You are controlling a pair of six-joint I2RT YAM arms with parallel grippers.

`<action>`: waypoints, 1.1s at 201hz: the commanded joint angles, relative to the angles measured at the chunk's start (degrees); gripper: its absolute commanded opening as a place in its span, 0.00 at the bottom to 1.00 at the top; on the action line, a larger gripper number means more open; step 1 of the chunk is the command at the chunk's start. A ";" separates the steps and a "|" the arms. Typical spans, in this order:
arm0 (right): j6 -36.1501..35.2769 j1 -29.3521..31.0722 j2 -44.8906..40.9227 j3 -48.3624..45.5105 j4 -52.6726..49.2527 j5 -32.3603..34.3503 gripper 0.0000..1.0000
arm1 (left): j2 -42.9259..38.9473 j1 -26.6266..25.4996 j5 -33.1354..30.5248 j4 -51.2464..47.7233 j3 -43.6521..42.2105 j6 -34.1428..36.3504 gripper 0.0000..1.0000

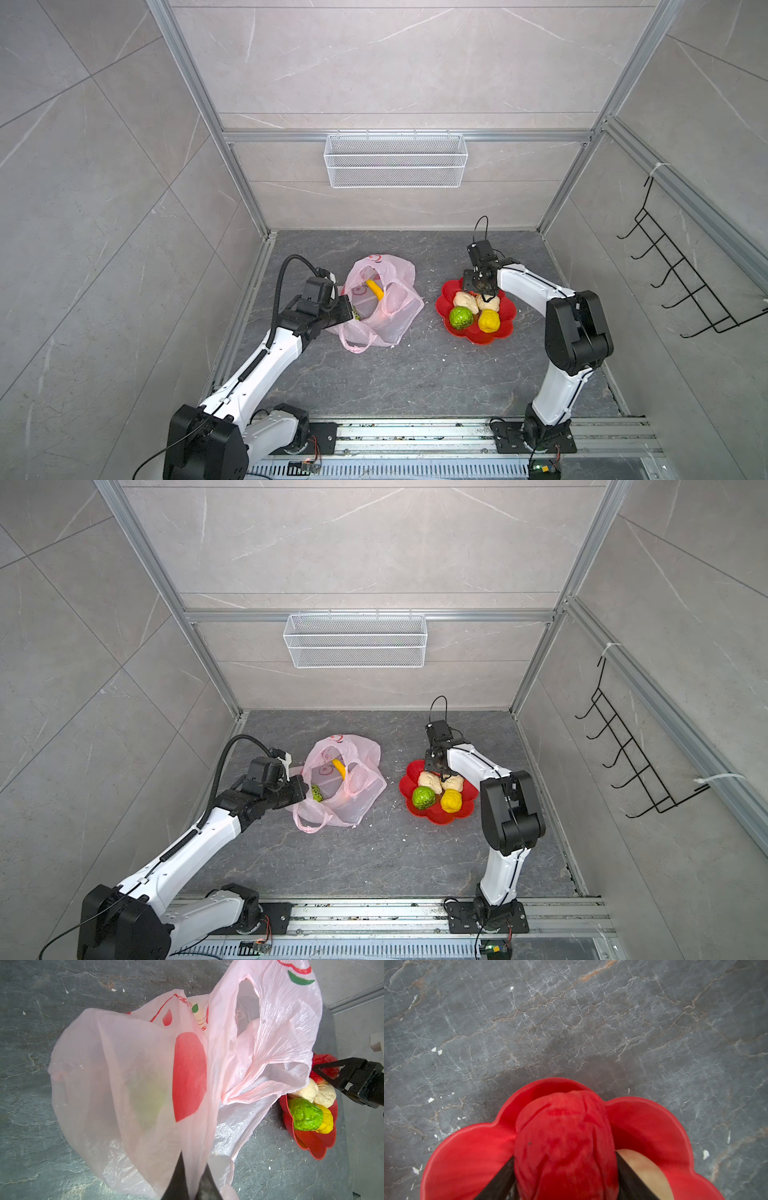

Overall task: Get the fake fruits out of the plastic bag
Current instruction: 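Lower the red apple with right gripper into the red plate, then open right gripper to release the red apple onto the plate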

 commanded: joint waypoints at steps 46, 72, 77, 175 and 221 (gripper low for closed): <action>-0.26 -0.24 -1.09 1.86 -1.44 0.43 0.76 | -2.42 -0.22 -1.19 -1.01 -0.35 0.17 0.08; -0.35 -0.21 -3.66 1.85 -2.41 -0.55 0.77 | -2.92 -0.26 -1.62 -2.45 -0.04 1.27 0.08; -0.43 -0.15 -4.19 1.65 -2.47 -0.83 0.77 | -3.05 -0.24 -1.46 -2.93 0.11 1.63 0.08; -3.10 3.94 -19.56 -5.86 -5.08 -4.01 0.73 | -0.13 -0.22 2.66 -12.45 4.23 11.60 0.08; -3.48 17.31 -23.35 -5.90 -0.60 -8.45 0.60 | 0.51 -0.28 2.92 -15.49 5.11 12.84 0.08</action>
